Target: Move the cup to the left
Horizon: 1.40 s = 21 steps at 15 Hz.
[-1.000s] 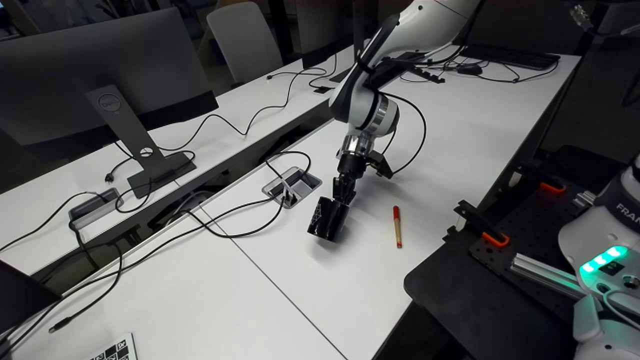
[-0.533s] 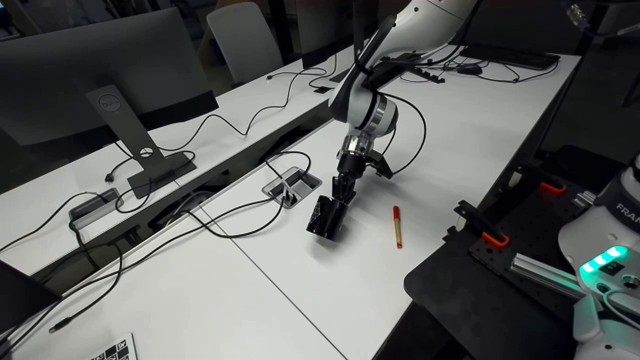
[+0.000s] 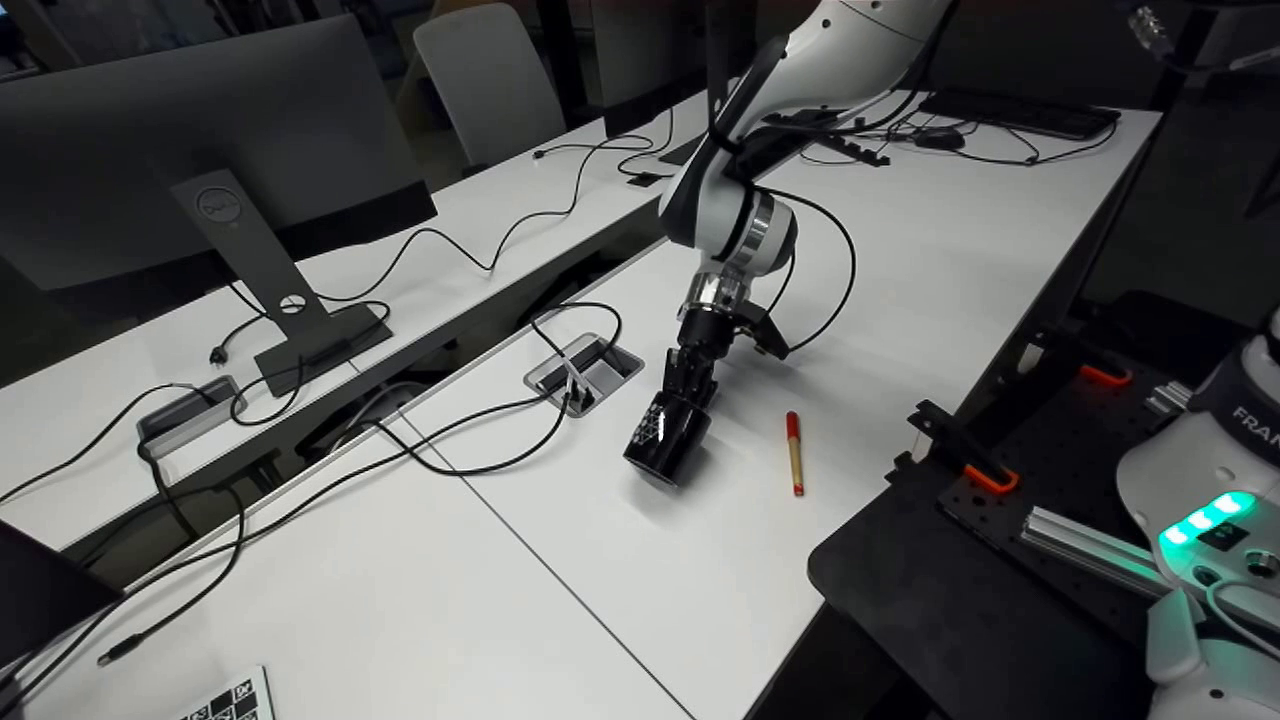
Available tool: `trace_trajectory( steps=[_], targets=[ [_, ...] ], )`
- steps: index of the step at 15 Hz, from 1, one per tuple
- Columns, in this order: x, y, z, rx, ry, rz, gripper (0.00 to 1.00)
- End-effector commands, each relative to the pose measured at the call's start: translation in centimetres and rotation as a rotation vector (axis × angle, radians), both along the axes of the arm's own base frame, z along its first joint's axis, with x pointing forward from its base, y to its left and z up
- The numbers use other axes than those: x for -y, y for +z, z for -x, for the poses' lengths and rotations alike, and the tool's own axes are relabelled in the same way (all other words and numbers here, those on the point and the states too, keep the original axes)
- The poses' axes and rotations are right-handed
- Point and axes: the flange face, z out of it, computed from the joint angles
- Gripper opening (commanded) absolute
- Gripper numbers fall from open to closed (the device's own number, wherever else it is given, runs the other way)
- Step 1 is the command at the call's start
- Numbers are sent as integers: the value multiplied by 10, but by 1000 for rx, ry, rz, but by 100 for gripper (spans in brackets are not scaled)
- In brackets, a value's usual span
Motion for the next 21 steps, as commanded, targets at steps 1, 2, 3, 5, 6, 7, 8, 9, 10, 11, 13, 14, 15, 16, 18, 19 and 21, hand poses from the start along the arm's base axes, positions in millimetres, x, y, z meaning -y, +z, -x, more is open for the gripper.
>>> trace_trajectory(
  steps=[1, 2, 3, 5, 6, 7, 8, 9, 10, 11, 13, 14, 15, 16, 18, 19, 21],
  targets=[
    [1, -5, -5, -25, -13, -11, 73],
    [1, -5, -6, -26, -16, -10, 80],
    [2, -5, -6, -26, -19, -9, 88],
    [4, -6, -7, -30, -25, -8, 99],
    [4, -5, -7, -33, -28, -13, 100],
    [4, -4, -8, -35, -32, -15, 100],
    [5, -3, -9, -37, -36, -19, 100],
    [7, -4, -10, -36, -43, -16, 100],
    [8, -4, -10, -37, -49, -15, 100],
    [10, -3, -11, -37, -58, -16, 100],
    [15, 2, -15, -28, -75, -16, 100],
    [18, 5, -17, -21, -84, -14, 100],
    [21, 9, -19, -11, -90, -15, 100],
    [24, 17, -22, 7, -96, -17, 100],
    [30, 30, -27, 35, -105, -21, 100],
    [32, 39, -29, 52, -107, -22, 100],
    [35, 56, -34, 92, -107, -20, 100]
  ],
)
